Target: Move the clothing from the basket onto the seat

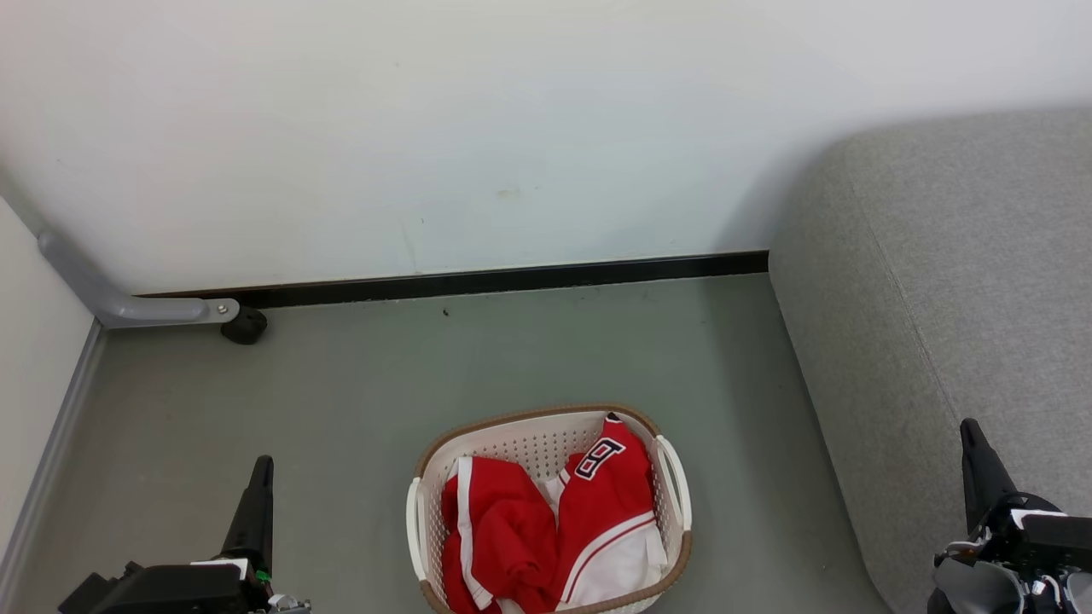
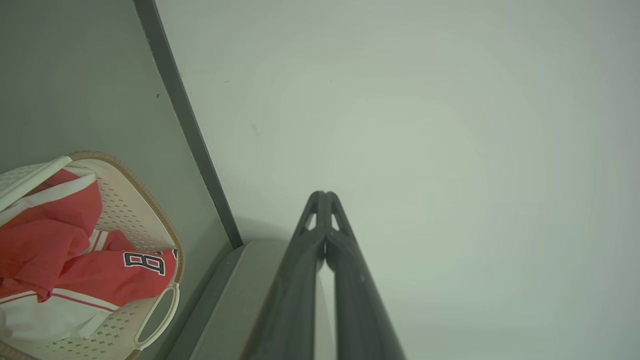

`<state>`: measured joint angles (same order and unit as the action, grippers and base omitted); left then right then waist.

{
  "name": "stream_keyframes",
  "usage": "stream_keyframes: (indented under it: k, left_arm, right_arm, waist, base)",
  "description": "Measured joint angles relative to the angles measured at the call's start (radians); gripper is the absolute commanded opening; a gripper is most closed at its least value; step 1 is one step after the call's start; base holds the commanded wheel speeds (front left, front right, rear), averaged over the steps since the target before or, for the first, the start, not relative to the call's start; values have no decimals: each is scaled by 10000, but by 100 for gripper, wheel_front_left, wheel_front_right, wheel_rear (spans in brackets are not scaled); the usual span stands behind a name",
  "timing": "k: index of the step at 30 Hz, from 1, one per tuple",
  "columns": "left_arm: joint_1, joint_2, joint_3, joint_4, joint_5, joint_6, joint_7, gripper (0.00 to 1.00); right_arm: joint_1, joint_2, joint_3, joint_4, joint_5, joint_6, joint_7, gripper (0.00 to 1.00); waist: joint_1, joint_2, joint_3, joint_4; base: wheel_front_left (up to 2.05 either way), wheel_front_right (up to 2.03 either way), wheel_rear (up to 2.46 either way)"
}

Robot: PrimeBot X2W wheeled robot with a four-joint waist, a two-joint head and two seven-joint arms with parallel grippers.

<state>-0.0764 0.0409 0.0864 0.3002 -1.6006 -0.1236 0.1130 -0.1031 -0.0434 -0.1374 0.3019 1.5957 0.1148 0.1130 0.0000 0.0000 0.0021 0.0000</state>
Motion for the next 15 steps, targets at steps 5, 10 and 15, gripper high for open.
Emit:
stream_keyframes:
  k: [5, 10, 15]
  left_arm:
    - [0, 0, 0, 0, 0, 0, 0, 0]
    - [0, 0, 0, 0, 0, 0, 0, 0]
    - [0, 0, 0, 0, 0, 0, 0, 0]
  right_arm:
    - [0, 0, 0, 0, 0, 0, 0, 0]
    - [0, 0, 0, 0, 0, 0, 0, 0]
    - [0, 0, 0, -2, 0, 0, 0, 0]
  waist:
    - [0, 0, 0, 0]
    - [0, 0, 0, 0]
    - [0, 0, 0, 0]
  base:
    - [0, 0, 0]
    - [0, 0, 0]
    - [0, 0, 0]
